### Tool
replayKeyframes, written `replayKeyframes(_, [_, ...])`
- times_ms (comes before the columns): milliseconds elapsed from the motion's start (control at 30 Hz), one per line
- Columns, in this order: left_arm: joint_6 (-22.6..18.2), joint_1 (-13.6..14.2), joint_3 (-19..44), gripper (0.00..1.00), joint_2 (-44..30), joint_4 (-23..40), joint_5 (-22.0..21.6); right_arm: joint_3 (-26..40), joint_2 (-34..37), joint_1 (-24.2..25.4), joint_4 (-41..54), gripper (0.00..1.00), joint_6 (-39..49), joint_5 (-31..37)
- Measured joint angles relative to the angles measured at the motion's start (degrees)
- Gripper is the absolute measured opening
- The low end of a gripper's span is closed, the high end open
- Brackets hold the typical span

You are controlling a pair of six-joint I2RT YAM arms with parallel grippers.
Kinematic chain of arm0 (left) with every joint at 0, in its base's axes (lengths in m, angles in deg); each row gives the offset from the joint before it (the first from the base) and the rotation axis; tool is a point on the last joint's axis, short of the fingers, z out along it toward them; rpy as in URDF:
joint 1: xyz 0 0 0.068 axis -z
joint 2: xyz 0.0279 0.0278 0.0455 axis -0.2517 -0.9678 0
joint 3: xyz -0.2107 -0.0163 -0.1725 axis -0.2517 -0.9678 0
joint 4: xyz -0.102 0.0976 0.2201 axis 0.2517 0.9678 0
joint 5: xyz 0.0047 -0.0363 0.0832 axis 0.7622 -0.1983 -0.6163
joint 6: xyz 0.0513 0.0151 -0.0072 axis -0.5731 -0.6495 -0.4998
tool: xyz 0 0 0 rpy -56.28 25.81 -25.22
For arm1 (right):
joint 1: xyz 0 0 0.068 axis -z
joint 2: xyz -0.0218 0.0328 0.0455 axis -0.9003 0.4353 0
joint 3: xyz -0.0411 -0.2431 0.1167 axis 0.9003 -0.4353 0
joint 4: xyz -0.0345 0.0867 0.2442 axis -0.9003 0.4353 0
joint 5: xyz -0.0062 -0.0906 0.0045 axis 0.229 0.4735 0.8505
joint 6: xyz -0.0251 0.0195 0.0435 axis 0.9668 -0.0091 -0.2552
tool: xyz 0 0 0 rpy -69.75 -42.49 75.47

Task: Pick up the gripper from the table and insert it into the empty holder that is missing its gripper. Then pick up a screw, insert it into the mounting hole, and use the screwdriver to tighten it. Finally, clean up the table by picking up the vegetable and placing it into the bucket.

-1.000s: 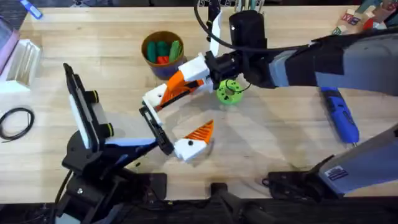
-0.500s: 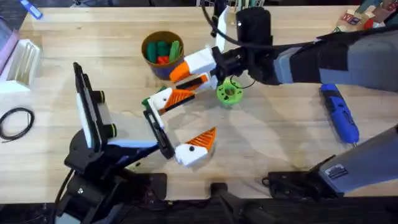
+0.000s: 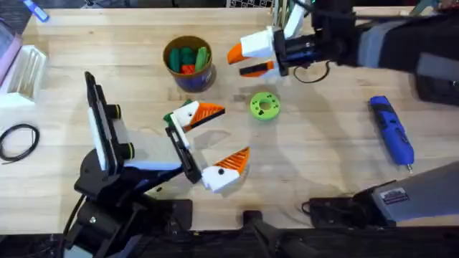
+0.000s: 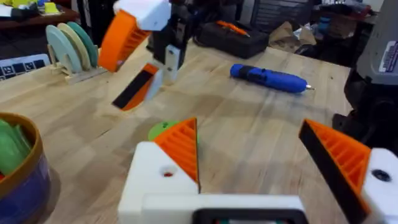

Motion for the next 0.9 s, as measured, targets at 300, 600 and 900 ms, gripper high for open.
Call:
replayKeyframes(300, [0.00, 0.00, 0.00, 0.987, 0.01, 0.01, 0.15, 11.55, -10.27, -5.68, 40.96, 0.960, 25.79, 35.36])
replayKeyframes(600, [0.00, 0.00, 0.00, 0.985, 0.01, 0.01, 0.15, 11.80, -4.84, -15.20, 49.33, 0.748, 31.90, 55.00])
replayKeyframes(900, [0.00, 0.00, 0.00, 0.986, 0.01, -0.01, 0.15, 11.80, 0.83, -20.43, 47.48, 0.594, 32.20, 59.11])
